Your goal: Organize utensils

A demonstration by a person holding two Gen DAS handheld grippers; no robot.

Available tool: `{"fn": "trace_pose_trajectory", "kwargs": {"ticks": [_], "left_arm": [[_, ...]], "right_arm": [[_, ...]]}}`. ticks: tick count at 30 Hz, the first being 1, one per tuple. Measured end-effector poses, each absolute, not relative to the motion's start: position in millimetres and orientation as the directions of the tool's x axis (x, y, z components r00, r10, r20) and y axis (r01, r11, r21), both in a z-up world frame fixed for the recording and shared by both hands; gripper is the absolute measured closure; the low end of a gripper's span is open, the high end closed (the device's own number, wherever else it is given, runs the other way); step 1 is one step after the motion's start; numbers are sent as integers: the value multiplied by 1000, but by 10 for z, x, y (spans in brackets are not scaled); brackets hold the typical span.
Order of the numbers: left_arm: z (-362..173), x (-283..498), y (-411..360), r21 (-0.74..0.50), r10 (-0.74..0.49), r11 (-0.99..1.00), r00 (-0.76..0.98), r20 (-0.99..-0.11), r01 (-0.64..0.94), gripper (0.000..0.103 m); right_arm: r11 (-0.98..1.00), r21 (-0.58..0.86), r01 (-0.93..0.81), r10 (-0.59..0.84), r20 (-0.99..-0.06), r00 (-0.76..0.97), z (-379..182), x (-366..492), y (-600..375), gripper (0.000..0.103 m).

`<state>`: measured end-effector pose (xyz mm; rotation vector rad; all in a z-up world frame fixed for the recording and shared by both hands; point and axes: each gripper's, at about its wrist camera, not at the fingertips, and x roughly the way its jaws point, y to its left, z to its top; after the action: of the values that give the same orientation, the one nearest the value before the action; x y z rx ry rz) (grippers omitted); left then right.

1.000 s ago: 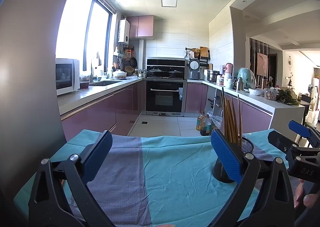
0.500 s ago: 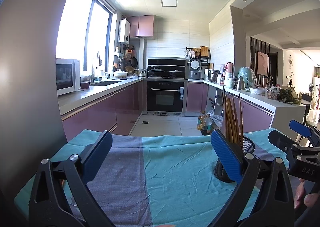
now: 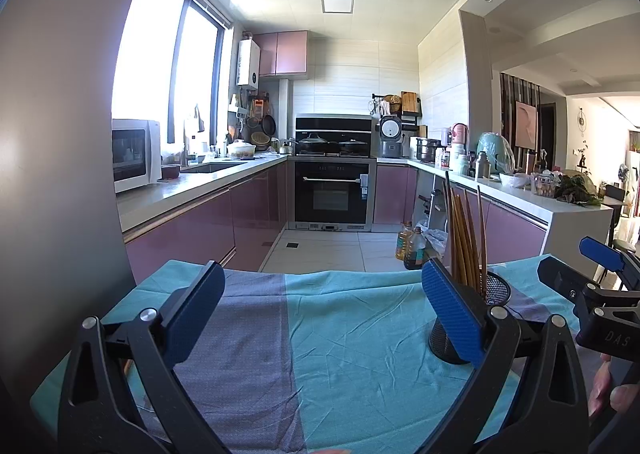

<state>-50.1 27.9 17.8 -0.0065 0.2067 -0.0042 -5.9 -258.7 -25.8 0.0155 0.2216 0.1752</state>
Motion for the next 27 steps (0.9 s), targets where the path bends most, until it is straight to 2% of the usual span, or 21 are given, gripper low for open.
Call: {"fn": "trace_pose_trajectory", "kwargs": {"ticks": [27], "left_arm": [[181,-502,299,-9,-3,1000,978,-210,1,6]], "right_arm": [[987,31,-159,162,-213,964,-280,-43,-2563,6]]}}
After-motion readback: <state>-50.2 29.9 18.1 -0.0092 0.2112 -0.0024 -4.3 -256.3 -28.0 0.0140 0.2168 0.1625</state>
